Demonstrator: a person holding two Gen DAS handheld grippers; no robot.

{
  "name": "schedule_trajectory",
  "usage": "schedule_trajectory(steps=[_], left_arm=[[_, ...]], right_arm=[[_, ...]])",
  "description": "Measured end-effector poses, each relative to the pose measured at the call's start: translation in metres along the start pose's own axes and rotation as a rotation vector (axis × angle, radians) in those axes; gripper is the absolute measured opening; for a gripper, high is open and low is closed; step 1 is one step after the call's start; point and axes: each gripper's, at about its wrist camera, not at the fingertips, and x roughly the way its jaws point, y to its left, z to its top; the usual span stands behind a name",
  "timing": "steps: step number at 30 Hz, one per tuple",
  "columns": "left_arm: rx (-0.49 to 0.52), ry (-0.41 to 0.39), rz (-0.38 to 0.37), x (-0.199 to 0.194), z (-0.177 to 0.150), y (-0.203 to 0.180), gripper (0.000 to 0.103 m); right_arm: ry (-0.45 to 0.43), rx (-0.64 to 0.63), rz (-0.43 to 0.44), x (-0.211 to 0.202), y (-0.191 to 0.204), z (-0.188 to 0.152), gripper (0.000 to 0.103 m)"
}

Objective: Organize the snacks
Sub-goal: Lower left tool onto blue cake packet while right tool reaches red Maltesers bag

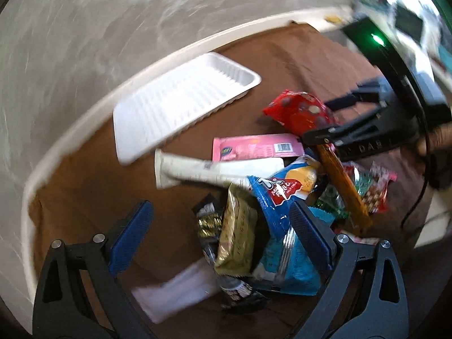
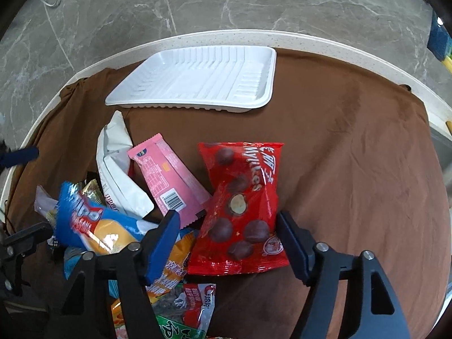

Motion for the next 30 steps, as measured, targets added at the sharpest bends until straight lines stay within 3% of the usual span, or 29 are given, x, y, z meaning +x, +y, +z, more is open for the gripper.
schedule_trajectory(steps=[9,15,16,18,20,21,26,30], left_arm=[[0.453,-0.049,0.091,0.0,0.02,-0.069,0.098],[0.62,-0.015,0.105,0.024,0.022,-0.098,0.096],[0.637,-0.003,0.099,0.029,0.021,-0.101,0.091],[0.652,0.041,0.064,0.041,0.022,-0.103,0.054],[0.617,0.118,-0.019,0.053,0.024,-0.102,0.044],[0.609,0.136,-0.044,0.056,0.024,-0.101,0.044],[0.652,0.151,-0.029,0.066,0.02,-0.102,0.044],[0.671,0.178,-0.033,0.076,0.016,-0.103,0.035]], right_arm=[[0.002,-0.019,0.039,0.001,-0.006,-0.001,0.071],[0.006,-0.032,0.041,0.004,-0.009,0.0,0.065],[0.007,-0.034,0.042,0.004,-0.009,0.0,0.064],[0.01,-0.033,0.046,0.005,-0.011,0.001,0.063],[0.015,-0.034,0.05,0.005,-0.012,0.001,0.063],[0.014,-0.037,0.049,0.005,-0.012,0.002,0.063],[0.018,-0.05,0.046,0.007,-0.01,0.003,0.063],[0.024,-0.062,0.036,0.011,-0.008,0.005,0.059]])
